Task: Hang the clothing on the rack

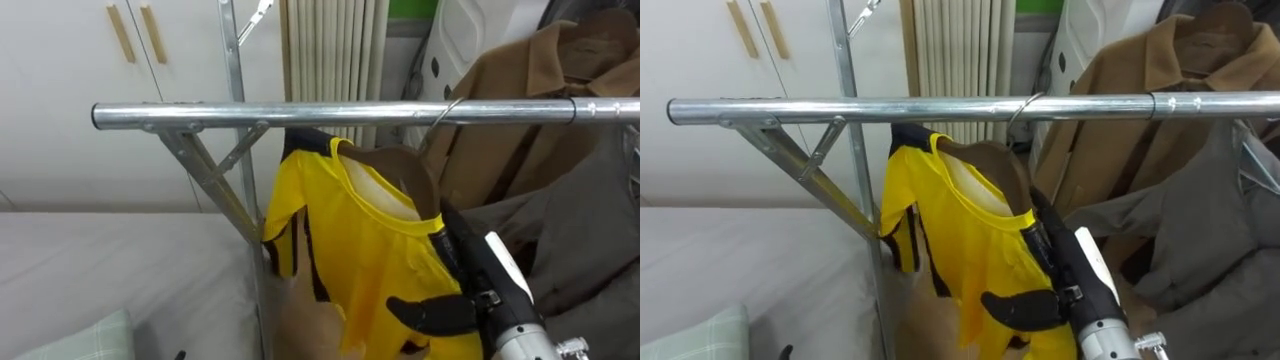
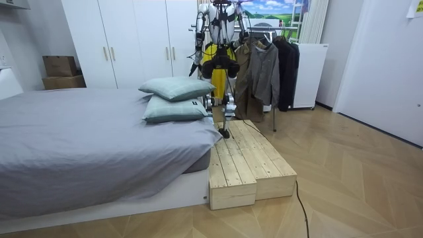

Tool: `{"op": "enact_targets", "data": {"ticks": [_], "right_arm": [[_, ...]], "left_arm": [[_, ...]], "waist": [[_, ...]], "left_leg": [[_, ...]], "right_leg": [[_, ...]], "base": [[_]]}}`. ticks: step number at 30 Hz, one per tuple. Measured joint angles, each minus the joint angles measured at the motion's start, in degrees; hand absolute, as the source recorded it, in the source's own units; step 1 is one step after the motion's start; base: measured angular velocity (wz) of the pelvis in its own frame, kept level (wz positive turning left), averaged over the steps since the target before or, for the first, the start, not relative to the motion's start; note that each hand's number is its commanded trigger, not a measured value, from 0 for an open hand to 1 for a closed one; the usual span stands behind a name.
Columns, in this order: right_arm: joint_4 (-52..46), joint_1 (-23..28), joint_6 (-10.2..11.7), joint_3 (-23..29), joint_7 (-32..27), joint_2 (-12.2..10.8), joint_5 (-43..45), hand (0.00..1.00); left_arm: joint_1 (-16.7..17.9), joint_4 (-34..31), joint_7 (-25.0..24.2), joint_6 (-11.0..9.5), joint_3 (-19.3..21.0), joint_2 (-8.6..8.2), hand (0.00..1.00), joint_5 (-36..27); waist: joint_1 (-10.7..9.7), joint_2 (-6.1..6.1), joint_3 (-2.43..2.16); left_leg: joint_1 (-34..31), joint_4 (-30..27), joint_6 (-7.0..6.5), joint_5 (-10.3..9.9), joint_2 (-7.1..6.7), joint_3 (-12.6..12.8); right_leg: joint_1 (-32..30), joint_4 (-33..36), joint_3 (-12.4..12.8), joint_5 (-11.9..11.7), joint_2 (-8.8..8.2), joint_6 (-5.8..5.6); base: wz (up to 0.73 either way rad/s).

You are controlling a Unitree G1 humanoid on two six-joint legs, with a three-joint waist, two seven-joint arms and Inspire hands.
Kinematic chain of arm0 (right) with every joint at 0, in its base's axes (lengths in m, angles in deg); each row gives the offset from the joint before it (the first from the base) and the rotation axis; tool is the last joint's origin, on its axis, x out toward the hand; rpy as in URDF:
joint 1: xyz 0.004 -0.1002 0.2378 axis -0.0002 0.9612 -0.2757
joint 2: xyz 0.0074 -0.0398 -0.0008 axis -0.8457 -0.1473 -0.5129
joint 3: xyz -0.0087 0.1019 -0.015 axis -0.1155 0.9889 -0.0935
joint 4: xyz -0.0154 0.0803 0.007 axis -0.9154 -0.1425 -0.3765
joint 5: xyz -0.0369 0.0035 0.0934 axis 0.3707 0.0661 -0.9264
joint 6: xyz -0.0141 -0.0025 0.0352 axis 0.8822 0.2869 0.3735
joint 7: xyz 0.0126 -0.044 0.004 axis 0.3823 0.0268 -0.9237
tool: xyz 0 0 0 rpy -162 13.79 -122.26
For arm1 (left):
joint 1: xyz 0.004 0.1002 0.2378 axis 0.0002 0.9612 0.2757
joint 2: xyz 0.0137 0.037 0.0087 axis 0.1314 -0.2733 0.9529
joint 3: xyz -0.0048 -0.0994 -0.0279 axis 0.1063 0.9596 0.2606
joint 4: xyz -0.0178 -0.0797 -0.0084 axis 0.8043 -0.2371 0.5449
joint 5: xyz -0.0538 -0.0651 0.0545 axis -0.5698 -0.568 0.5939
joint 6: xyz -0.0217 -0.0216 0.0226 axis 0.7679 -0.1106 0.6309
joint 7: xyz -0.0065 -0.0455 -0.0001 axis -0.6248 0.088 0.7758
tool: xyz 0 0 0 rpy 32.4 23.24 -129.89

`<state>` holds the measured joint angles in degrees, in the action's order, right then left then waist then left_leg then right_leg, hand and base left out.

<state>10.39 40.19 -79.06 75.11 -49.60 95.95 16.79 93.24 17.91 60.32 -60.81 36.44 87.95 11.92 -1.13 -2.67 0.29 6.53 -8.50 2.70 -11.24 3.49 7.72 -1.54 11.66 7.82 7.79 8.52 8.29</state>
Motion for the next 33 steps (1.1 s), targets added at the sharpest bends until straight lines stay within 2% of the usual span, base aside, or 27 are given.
{"op": "enact_targets", "data": {"ticks": [5,15,23,28,33], "right_arm": [[3.0,0.3,-0.1,0.1,-0.5,-0.1,-0.3,0.0],[18.0,3.5,0.0,0.8,-4.0,-0.1,-1.2,0.0],[26.0,4.0,0.1,0.7,-6.1,-0.3,-1.2,0.0],[31.5,3.9,0.2,0.8,-6.7,-0.4,-1.8,0.0],[38.8,3.9,0.2,0.8,-6.8,-0.5,-1.9,0.0]], "left_arm": [[0.0,-0.1,0.0,0.8,0.0,-0.11,0.0,-0.1],[1.4,0.1,1.0,0.7,-0.8,-0.04,0.0,0.0],[1.3,0.1,1.3,0.7,-0.8,-0.08,0.0,-0.1],[1.5,0.1,1.4,0.0,-0.8,-0.01,0.0,-0.1],[1.9,1.4,1.4,-0.8,-0.8,-0.06,0.0,-0.1]], "waist": [[-0.2,0.16,-0.01],[-0.3,0.89,-0.14],[-0.6,0.79,-0.19],[-0.7,0.35,0.07],[-0.4,0.25,0.05]], "left_leg": [[0.1,0.0,0.0,0.0,0.0,-0.1],[0.0,-0.2,0.0,0.0,-0.05,0.0],[0.2,-0.2,0.0,0.0,-0.03,0.0],[0.9,-0.1,0.0,0.0,-0.03,-0.1],[1.1,-0.1,0.0,0.0,-0.03,-0.1]], "right_leg": [[0.1,0.0,-0.1,0.0,-0.01,0.0],[0.2,-0.2,-0.1,0.0,-0.06,0.0],[0.4,0.0,-0.3,0.0,-0.07,0.0],[1.1,-0.2,-0.3,0.0,-0.1,-0.01],[1.7,-1.0,-0.4,-0.2,-0.14,-0.06]], "base": [[0.0],[0.0],[0.0],[0.0],[0.01]]}}
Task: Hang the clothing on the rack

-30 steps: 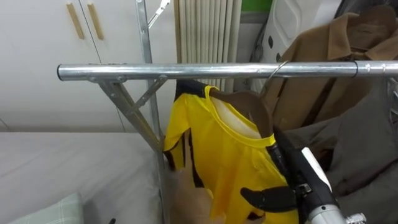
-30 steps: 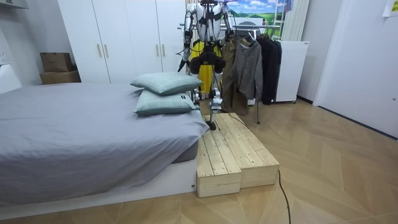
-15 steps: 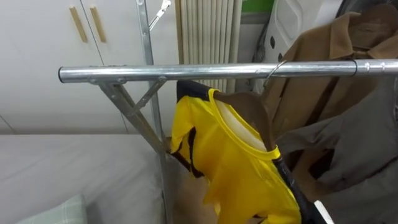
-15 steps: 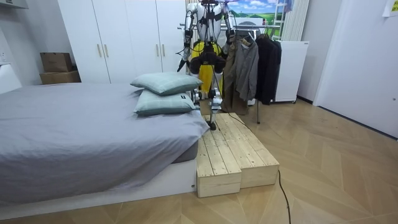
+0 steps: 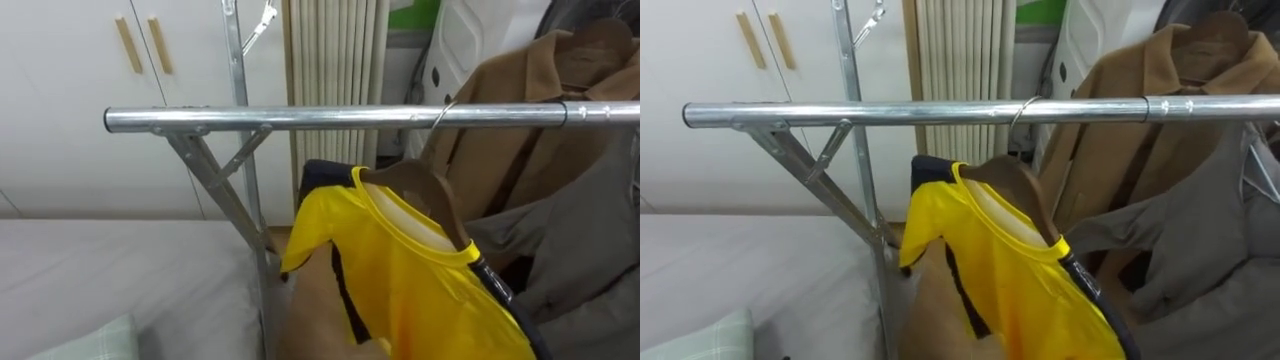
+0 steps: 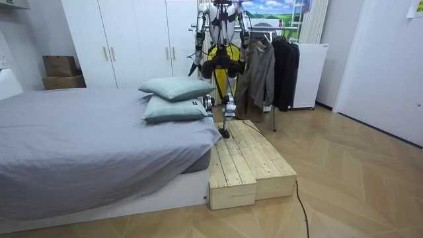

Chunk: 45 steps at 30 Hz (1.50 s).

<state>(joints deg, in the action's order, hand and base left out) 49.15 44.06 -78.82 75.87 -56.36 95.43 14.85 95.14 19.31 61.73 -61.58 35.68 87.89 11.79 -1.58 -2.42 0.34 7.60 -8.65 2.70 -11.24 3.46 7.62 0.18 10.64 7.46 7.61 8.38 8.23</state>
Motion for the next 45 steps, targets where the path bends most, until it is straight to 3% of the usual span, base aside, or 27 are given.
{"op": "enact_targets", "data": {"ticks": [8,13,16,21,26,32,34,40,45], "right_arm": [[8.1,-0.8,0.5,0.5,0.4,-0.5,-3.3,0.0],[13.0,-1.7,0.6,0.5,3.2,-0.8,-12.7,0.0],[13.9,-1.4,0.6,0.5,4.9,-0.8,-19.6,0.0],[17.8,-1.6,0.4,0.5,7.4,-0.9,-23.0,0.0],[22.6,-1.4,-0.1,4.4,11.0,-1.7,-24.8,0.0],[26.2,-1.2,-0.3,4.5,13.3,-1.7,-30.8,0.0],[26.6,-1.2,-1.4,5.0,13.5,-1.7,-31.2,0.0],[27.2,-1.4,-3.8,6.9,13.9,-1.8,-30.8,0.0],[27.2,-1.4,-4.1,7.3,13.9,-1.8,-30.6,0.0]], "left_arm": [[-0.1,3.5,-0.2,-0.1,0.6,0.05,0.0,-0.1],[-0.9,5.9,-2.0,-0.3,1.0,-0.12,0.0,-0.6],[-1.1,8.0,-3.0,-0.8,1.0,-0.16,0.0,-1.3],[-2.0,10.5,-4.3,-1.3,1.1,-0.19,0.0,-1.7],[-2.2,12.3,-8.5,-1.6,3.6,-0.62,0.0,-5.6],[-4.4,15.7,-14.0,-1.6,4.0,-0.41,0.0,-14.2],[-4.4,15.8,-16.5,-1.6,6.0,-0.4,0.0,-16.1],[-4.4,16.3,-20.3,-1.6,10.3,-0.42,0.0,-16.8],[-4.4,16.3,-22.2,-1.6,12.2,-0.49,0.0,-16.8]], "waist": [[-0.4,-0.1,-0.02],[-0.1,0.79,0.22],[-0.4,1.61,-0.19],[-1.3,1.95,-0.27],[-1.4,1.93,-0.33],[-1.4,2.07,-0.47],[-1.3,2.12,-0.57],[-1.2,2.23,-0.7],[-1.1,2.24,-0.72]], "left_leg": [[0.1,0.1,0.0,0.0,0.0,-0.2],[-0.1,0.0,0.0,0.0,-0.05,-0.4],[0.0,0.0,0.0,0.0,-0.11,-0.9],[0.0,0.1,0.0,0.0,-0.07,-1.5],[0.1,0.1,0.0,0.0,-0.05,-1.6],[0.1,0.3,0.0,0.0,-0.06,-1.7],[0.4,0.4,0.0,0.0,-0.06,-1.7],[1.1,0.9,-0.01,0.0,-0.06,-1.7],[1.1,0.9,-0.02,0.0,-0.07,-1.7]], "right_leg": [[0.3,0.0,-0.1,0.0,-0.01,0.01],[0.0,-0.1,-0.1,0.0,-0.02,0.0],[0.1,-0.2,-0.4,0.0,-0.14,0.0],[0.6,-0.9,-1.4,0.1,-0.26,0.08],[0.7,-1.1,-1.4,0.1,-0.26,0.12],[0.8,-1.1,-1.4,0.1,-0.27,0.14],[0.9,-1.0,-1.3,0.1,-0.27,0.14],[1.2,-0.8,-1.1,0.1,-0.18,0.15],[1.1,-0.7,-1.1,0.2,-0.19,0.11]], "base": [[0.0],[0.0],[0.04],[0.14],[0.0],[0.0],[0.0],[-0.02],[0.0]]}}
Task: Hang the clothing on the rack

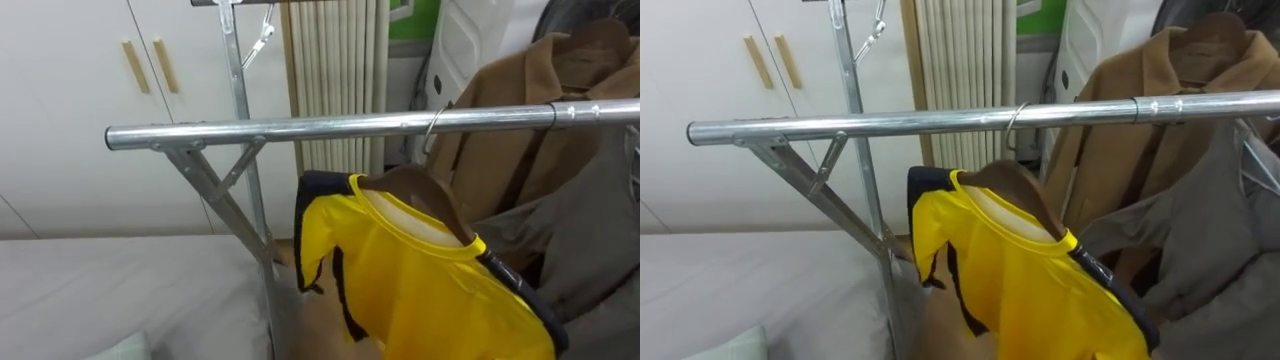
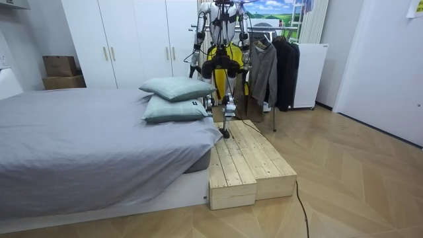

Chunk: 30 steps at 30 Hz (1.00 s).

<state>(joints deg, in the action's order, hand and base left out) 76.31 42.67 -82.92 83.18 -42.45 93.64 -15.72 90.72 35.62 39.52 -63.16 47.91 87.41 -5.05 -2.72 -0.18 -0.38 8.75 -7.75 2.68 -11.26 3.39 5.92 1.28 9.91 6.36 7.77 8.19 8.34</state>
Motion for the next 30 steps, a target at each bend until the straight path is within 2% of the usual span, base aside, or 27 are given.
{"op": "enact_targets", "data": {"ticks": [4,11,16,20,23,24,25,26,27,28,29,30], "right_arm": [[-0.2,-0.6,-0.6,0.0,-0.3,-0.1,-0.1,0.0],[-0.8,-1.4,-1.1,-0.2,-1.8,-0.2,0.0,0.0],[-1.4,-3.1,-1.1,-1.0,-2.5,-0.2,3.1,0.0],[-1.6,-4.6,-1.0,-3.1,-2.7,-0.1,7.7,0.0],[-1.8,-6.5,-0.7,-4.4,-2.7,-0.1,11.5,0.0],[-1.6,-7.1,-0.5,-5.1,-2.7,0.0,12.4,0.0],[-1.4,-7.7,-0.4,-5.2,-2.6,0.0,13.5,0.0],[-1.2,-8.0,-0.4,-5.1,-2.6,0.0,14.2,0.0],[-1.1,-8.3,-0.2,-5.1,-2.6,0.0,15.2,0.0],[-1.1,-8.4,0.1,-5.0,-2.8,0.0,15.5,0.0],[-1.0,-8.5,0.1,-4.7,-2.9,0.1,15.7,0.0],[-1.0,-8.6,0.1,-3.9,-3.3,0.2,15.8,0.0]], "left_arm": [[0.0,0.0,-0.3,0.0,0.0,-0.08,0.0,-2.2],[0.0,0.0,-0.4,-0.1,0.0,-0.21,0.0,-2.2],[-0.2,0.0,-0.4,-0.2,-0.7,-0.65,0.0,-3.6],[-1.2,0.0,-0.3,-0.6,-1.0,-1.29,0.0,-4.5],[-2.0,0.0,-0.4,-1.7,-1.1,-2.24,0.0,-4.5],[-2.8,0.0,-0.5,-2.1,-1.2,-2.93,0.0,-4.4],[-3.6,0.0,-0.7,-2.4,-1.2,-3.7,0.0,-4.4],[-3.9,0.0,-1.0,-2.5,-1.2,-4.05,0.0,-4.4],[-4.3,-0.1,-1.8,-2.7,-1.3,-4.53,0.0,-4.4],[-4.5,-0.2,-2.4,-3.1,-1.5,-4.81,0.0,-4.5],[-4.6,-0.3,-2.7,-3.3,-1.5,-5.02,0.0,-4.5],[-4.6,-0.4,-2.8,-3.5,-1.5,-5.41,0.0,-4.5]], "waist": [[0.0,-0.04,0.01],[0.1,-0.05,0.04],[0.2,0.56,-0.08],[1.8,1.02,-0.14],[2.8,1.29,-0.25],[3.0,1.54,-0.31],[3.0,1.5,-0.1],[3.0,1.59,-0.11],[2.9,1.57,-0.1],[2.8,1.34,-0.14],[2.8,1.41,-0.14],[2.8,1.36,-0.12]], "left_leg": [[0.0,0.0,0.0,0.0,0.01,-0.3],[-0.3,0.1,0.0,0.0,-0.02,-1.4],[-0.6,0.0,0.0,0.0,0.0,-2.1],[-2.0,-0.7,0.01,0.0,-0.06,-3.2],[-4.7,-2.1,0.03,0.0,-0.09,-3.2],[-6.2,-3.0,0.05,0.0,-0.08,-3.2],[-7.7,-3.9,0.09,0.1,-0.01,-2.8],[-8.3,-4.2,0.16,0.1,0.1,-2.3],[-9.3,-4.7,0.61,0.4,0.43,0.8],[-10.4,-5.7,0.69,0.4,1.25,6.2],[-10.8,-6.2,0.66,0.4,1.77,9.2],[-11.2,-7.6,0.48,0.5,2.35,13.4]], "right_leg": [[0.0,-0.1,-0.2,0.0,0.0,-0.01],[-0.1,-0.1,-0.9,0.3,-0.1,0.08],[-0.1,-0.2,-2.5,0.4,-0.3,0.21],[-0.6,-0.1,-3.7,0.7,-0.57,0.52],[-1.7,-0.2,-7.2,0.7,-1.26,0.62],[-2.0,-0.2,-9.7,0.8,-1.7,0.68],[-2.0,-0.3,-13.0,0.8,-2.21,0.68],[-2.1,-0.3,-14.7,0.8,-2.43,0.68],[-2.0,-0.8,-18.5,0.9,-3.13,0.63],[-1.8,-2.0,-22.3,1.7,-3.91,0.97],[-1.8,-2.2,-24.0,1.9,-4.26,0.89],[-1.8,-1.9,-27.6,2.7,-5.19,0.76]], "base": [[0.01],[0.04],[0.11],[0.21],[0.57],[1.03],[1.16],[1.3],[1.38],[1.43],[1.51],[1.59]]}}
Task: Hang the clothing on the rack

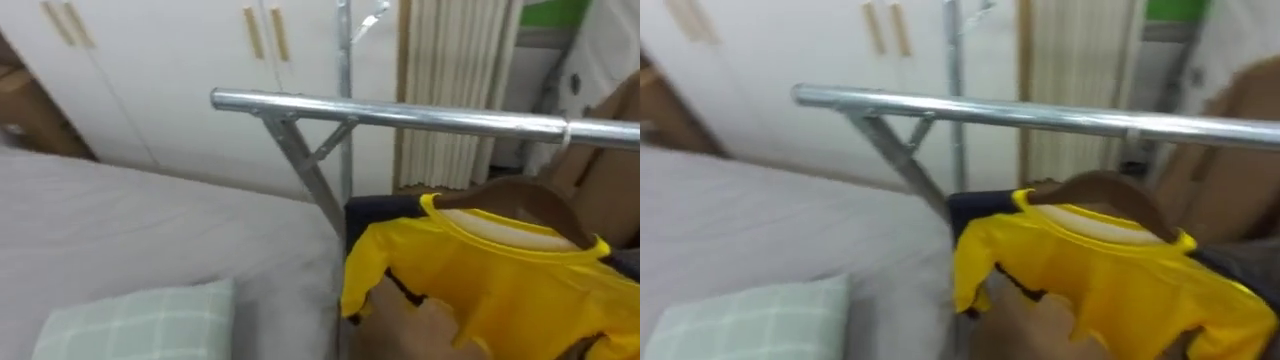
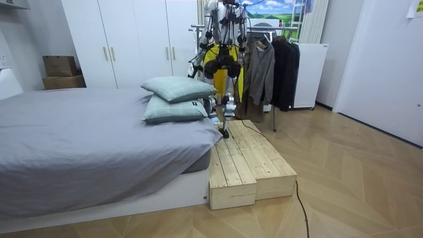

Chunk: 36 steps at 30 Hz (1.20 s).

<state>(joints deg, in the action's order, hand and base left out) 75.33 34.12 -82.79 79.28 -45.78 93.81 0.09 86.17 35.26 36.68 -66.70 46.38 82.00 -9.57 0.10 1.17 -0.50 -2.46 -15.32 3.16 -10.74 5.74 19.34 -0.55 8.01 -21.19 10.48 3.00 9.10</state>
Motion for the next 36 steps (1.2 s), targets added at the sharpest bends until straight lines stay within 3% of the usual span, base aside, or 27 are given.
{"op": "enact_targets", "data": {"ticks": [2,4,8,10,13,16,18,23,26,29,30,32,34,35,36], "right_arm": [[-0.1,0.0,0.0,2.2,-0.8,0.1,0.8,0.0],[-0.1,-0.1,-0.1,3.6,-1.1,0.2,1.6,0.0],[0.0,-0.8,-1.0,5.3,-1.4,-0.2,4.9,0.0],[0.1,-0.7,-1.4,5.3,-1.8,-0.2,6.5,0.0],[0.0,-0.8,-2.7,5.5,-1.9,-0.2,7.1,0.0],[-0.3,-1.0,-3.9,5.5,-2.8,0.1,6.5,0.0],[-0.5,-1.6,-4.6,5.5,-3.2,0.3,6.1,0.0],[-0.2,-2.0,-6.2,5.5,-5.0,0.9,6.5,0.0],[2.4,-1.7,-6.2,5.7,-6.6,1.1,6.7,0.0],[4.1,-0.6,-7.4,6.1,-7.8,1.2,6.6,0.0],[4.5,-0.3,-7.9,7.0,-8.3,1.2,6.7,0.0],[4.5,-0.1,-8.8,8.4,-9.0,1.2,6.7,0.0],[4.5,0.1,-9.3,10.3,-9.8,0.8,7.0,0.0],[4.4,0.3,-9.3,10.8,-9.8,0.7,7.2,0.0],[4.3,0.9,-9.2,12.0,-9.8,0.7,7.4,0.0]], "left_arm": [[0.0,0.0,-0.1,0.0,0.0,-0.46,0.0,0.1],[0.3,0.5,-0.2,0.0,0.0,-0.46,0.0,0.1],[2.2,1.3,-1.1,0.4,0.5,-0.44,0.0,-0.2],[2.8,2.1,-1.2,1.1,0.8,-0.44,0.0,-2.2],[4.2,2.2,-2.2,2.1,4.0,-0.44,0.0,-2.4],[4.8,2.4,-2.8,3.1,5.1,-0.3,0.0,-3.7],[4.7,2.6,-3.4,4.0,5.7,-0.17,0.0,-4.7],[4.4,3.6,-5.1,6.1,7.7,-0.12,0.0,-5.6],[3.2,4.8,-5.6,7.7,7.7,0.16,0.0,-5.5],[2.8,5.2,-6.2,9.9,7.1,0.66,0.0,-5.5],[2.6,5.5,-6.5,10.7,7.1,0.67,0.0,-5.5],[2.2,5.7,-7.2,11.9,6.9,0.71,0.0,-5.5],[2.3,6.1,-7.9,12.0,5.9,1.07,0.0,-5.5],[2.3,6.1,-8.0,12.0,5.7,1.14,0.0,-5.5],[2.4,6.2,-8.5,12.0,5.5,1.2,0.0,-5.5]], "waist": [[0.0,-0.05,0.01],[0.1,-0.11,0.0],[1.6,-1.15,0.12],[2.2,-2.05,0.05],[3.6,-3.4,-0.25],[4.0,-4.52,-0.69],[4.1,-4.86,-0.74],[4.0,-4.85,-0.73],[2.9,-4.69,-0.67],[1.0,-4.16,-0.51],[0.4,-3.77,-0.47],[-0.9,-3.09,-0.23],[-3.1,-2.64,0.02],[-3.2,-2.64,0.04],[-3.3,-2.67,0.05]], "left_leg": [[0.2,-1.3,-0.05,-0.1,0.75,4.7],[0.3,-1.2,-0.25,-0.2,0.56,6.5],[2.1,0.6,-0.5,-0.3,0.61,8.5],[2.9,1.1,-0.44,-0.4,0.59,9.1],[4.0,2.7,-0.28,-0.5,0.53,9.7],[5.3,4.2,-0.25,-0.5,0.48,10.7],[5.8,4.8,-0.23,-0.5,0.4,11.2],[7.1,4.7,-0.24,-0.5,-0.07,11.4],[6.9,3.6,-0.34,-0.5,0.12,11.4],[6.9,3.3,-0.9,-0.9,-0.64,8.3],[6.8,2.8,-1.71,-1.4,-0.71,7.5],[6.5,2.3,-2.57,-2.1,-1.36,4.7],[5.9,1.8,-3.95,-2.3,-2.58,0.1],[5.9,1.8,-4.22,-2.3,-2.85,-0.9],[5.9,1.8,-4.84,-2.2,-3.62,-3.4]], "right_leg": [[0.4,0.7,-6.7,1.4,-1.33,-0.45],[1.0,0.8,-11.5,2.1,-2.01,-0.86],[3.0,0.8,-16.7,3.1,-3.12,-1.49],[4.0,1.2,-18.5,3.8,-3.62,-2.49],[4.5,3.4,-19.1,4.7,-4.33,-4.12],[4.7,4.9,-19.8,4.9,-4.87,-4.75],[4.7,4.8,-19.3,4.9,-4.87,-4.89],[5.8,5.1,-18.9,5.1,-5.14,-5.34],[6.0,7.0,-21.3,5.8,-6.44,-6.54],[7.1,9.0,-22.7,6.4,-7.91,-7.66],[7.2,10.5,-23.0,6.4,-8.63,-8.85],[7.0,13.7,-21.9,6.2,-10.06,-9.51],[6.5,17.9,-16.7,5.8,-11.28,-10.15],[6.3,19.1,-15.2,5.6,-11.58,-10.26],[5.6,22.0,-12.0,5.0,-12.09,-10.14]], "base": [[1.77],[1.35],[0.82],[0.54],[0.08],[-0.03],[-0.17],[-0.05],[0.29],[0.46],[0.43],[0.63],[1.02],[1.13],[1.16]]}}
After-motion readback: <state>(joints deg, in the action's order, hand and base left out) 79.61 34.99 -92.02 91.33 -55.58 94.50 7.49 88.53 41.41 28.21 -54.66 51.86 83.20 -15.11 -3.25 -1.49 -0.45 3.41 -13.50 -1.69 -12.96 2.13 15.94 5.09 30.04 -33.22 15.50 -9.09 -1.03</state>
